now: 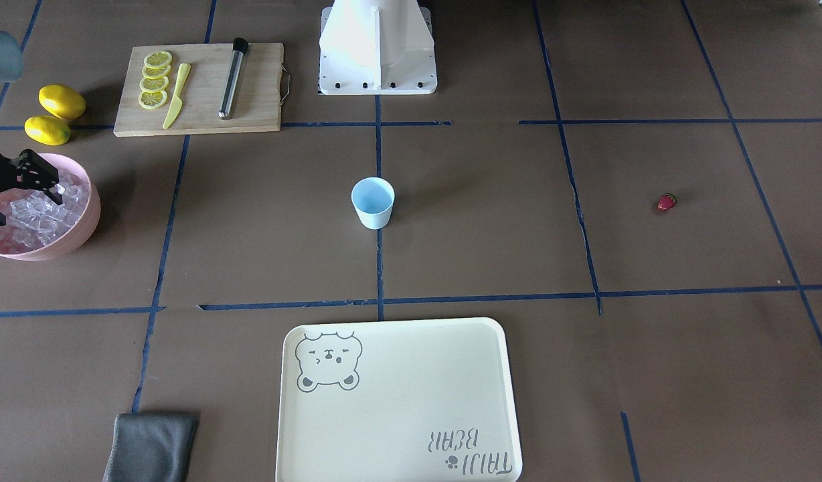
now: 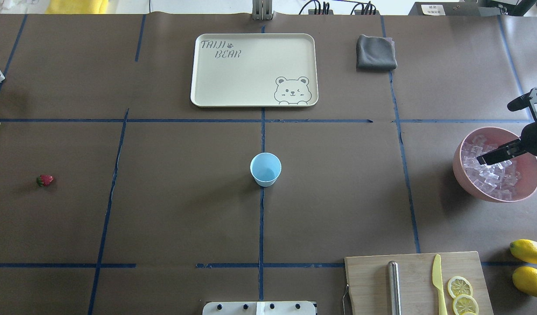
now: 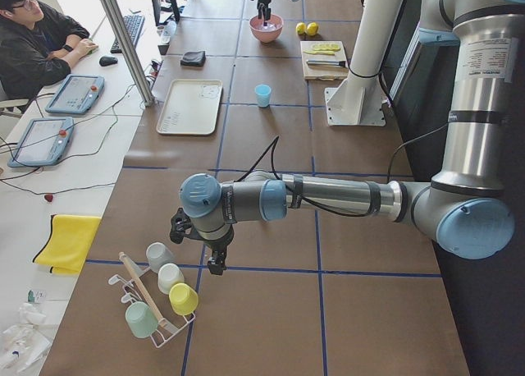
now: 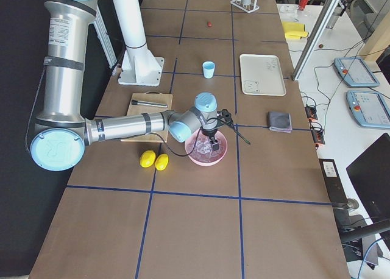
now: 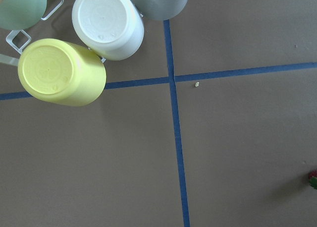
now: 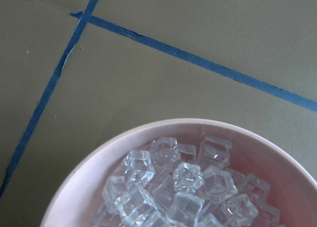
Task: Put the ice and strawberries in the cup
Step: 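Lower the right gripper into the pink bowl and grasp an ice cube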
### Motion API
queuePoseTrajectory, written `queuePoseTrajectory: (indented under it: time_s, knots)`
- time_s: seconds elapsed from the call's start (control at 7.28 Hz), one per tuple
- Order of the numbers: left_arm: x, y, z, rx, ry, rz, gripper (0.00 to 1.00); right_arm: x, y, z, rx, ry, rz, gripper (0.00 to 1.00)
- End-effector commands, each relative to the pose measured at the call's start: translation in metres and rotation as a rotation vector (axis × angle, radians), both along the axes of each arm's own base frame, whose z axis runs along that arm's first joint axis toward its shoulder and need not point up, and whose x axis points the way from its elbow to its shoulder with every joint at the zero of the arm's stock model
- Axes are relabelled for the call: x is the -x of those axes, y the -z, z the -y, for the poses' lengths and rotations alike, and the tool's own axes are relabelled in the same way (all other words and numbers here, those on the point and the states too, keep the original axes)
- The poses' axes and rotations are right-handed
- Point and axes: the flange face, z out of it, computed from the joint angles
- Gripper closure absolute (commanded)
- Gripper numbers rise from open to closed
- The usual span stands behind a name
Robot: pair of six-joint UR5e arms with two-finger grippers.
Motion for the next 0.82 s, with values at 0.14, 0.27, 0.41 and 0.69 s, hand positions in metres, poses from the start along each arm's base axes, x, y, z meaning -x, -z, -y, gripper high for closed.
queuePoseTrajectory:
  time_s: [0.14, 0.27, 0.41, 0.69]
  knots:
    - [0.0000, -0.0011, -0.0001, 0.002, 0.000, 0.000, 0.00, 0.0039, -0.0006, -0.0024, -0.002, 0.017, 0.001, 0.71]
    - [0.0000, -0.0018, -0.0002, 0.004, 0.000, 0.000, 0.00, 0.0035, 0.0013, -0.0027, -0.002, 0.019, 0.007, 0.99]
    - [0.0000, -0.0018, -0.0002, 0.004, 0.000, 0.000, 0.00, 0.0032, 0.0006, -0.0032, -0.001, 0.019, 0.006, 1.00]
    - [0.0000, -0.0003, 0.0000, 0.001, 0.000, 0.000, 0.00, 0.0032, 0.0022, -0.0033, -0.004, 0.019, 0.008, 1.00]
